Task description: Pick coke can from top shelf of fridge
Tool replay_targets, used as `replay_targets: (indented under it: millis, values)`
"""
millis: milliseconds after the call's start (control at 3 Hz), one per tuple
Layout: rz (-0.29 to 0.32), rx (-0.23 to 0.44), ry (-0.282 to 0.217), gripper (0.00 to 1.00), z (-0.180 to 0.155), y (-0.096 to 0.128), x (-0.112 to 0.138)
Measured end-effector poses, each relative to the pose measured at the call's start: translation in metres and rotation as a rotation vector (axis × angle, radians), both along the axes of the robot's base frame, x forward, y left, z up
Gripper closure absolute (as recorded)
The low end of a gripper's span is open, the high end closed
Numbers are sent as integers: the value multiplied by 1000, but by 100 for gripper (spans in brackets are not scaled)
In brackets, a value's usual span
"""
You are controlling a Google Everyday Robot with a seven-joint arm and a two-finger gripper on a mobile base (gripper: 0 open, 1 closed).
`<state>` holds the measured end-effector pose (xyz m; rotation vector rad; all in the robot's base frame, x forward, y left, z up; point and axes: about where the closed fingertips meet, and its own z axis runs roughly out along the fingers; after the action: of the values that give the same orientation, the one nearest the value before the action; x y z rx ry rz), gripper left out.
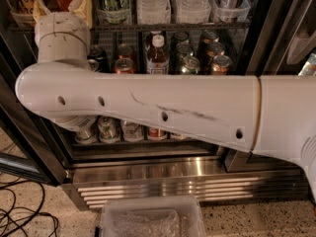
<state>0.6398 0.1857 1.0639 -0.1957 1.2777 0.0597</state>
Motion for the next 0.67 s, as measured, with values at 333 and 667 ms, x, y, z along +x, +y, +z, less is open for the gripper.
replay_targets:
  millis: [333,667]
  values:
    - [-15,0,9,34,-2,-2,7]
    - [-23,5,24,34,-6,-2,14]
